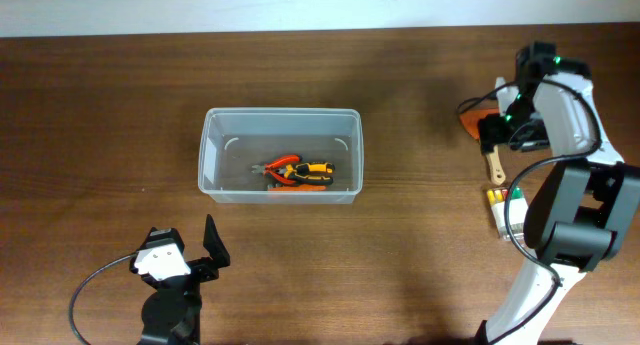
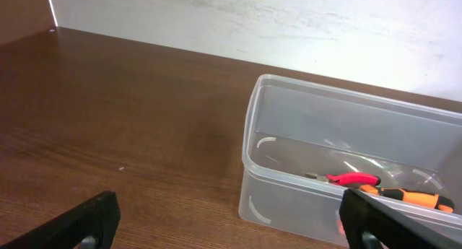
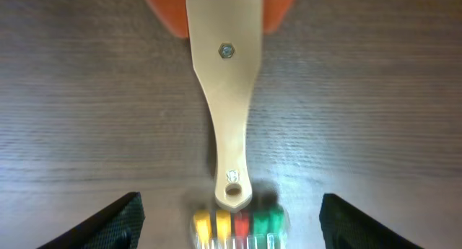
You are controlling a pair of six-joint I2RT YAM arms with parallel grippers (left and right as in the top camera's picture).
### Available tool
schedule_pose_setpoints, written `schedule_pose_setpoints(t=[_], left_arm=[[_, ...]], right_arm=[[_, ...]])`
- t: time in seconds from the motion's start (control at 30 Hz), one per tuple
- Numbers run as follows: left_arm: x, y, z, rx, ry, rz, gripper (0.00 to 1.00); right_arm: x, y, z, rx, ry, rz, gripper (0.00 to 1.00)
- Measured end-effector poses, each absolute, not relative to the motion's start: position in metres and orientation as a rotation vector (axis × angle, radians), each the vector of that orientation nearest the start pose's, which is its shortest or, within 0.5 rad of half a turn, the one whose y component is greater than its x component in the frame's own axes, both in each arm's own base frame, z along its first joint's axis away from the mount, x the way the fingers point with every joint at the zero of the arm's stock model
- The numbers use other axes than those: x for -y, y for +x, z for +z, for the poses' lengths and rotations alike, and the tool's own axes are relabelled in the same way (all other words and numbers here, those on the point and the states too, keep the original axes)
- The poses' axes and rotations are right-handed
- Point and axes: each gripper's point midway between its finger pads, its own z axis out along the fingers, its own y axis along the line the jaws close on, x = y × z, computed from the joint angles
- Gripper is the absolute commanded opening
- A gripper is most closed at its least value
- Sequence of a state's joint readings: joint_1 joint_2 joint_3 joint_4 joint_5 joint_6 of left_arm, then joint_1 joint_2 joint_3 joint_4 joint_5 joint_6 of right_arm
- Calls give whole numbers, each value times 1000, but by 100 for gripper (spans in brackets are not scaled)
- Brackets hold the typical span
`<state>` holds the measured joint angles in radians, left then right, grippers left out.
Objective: Pack container
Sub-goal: 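Move right gripper to the wooden-handled orange scraper and grasp handle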
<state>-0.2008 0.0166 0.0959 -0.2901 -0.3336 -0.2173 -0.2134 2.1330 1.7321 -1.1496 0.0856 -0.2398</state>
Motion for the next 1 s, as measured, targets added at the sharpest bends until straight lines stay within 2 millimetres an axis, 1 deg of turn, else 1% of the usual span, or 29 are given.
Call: schedule_pose_setpoints(t=[0.1, 0.2, 0.23, 0.37, 0.53, 0.7, 0.83, 1.0], left_arm=[[-10, 233, 148, -1752, -253, -5, 99], [-10, 233, 148, -1752, -253, -5, 99], [-10, 233, 148, -1752, -253, -5, 99], [-10, 233, 148, -1752, -253, -5, 99], [-10, 233, 148, -1752, -253, -5, 99], [-10, 233, 148, -1752, -253, -5, 99], [-10, 233, 148, -1752, -253, -5, 99], [-10, 233, 148, -1752, -253, -5, 99]], right_arm=[[101, 396, 32, -3149, -82, -135, 80], [100, 393, 20, -3148, -113, -135, 80], [100, 393, 17, -3144, -124, -136, 80], [101, 396, 12, -3126, -134, -143, 85], [102, 394, 7, -3125, -139, -143, 87], [110, 394, 5, -3121, -118, -143, 88], [112, 395, 5, -3110, -105, -96, 86], [110, 397, 4, -3098, -123, -61, 72]])
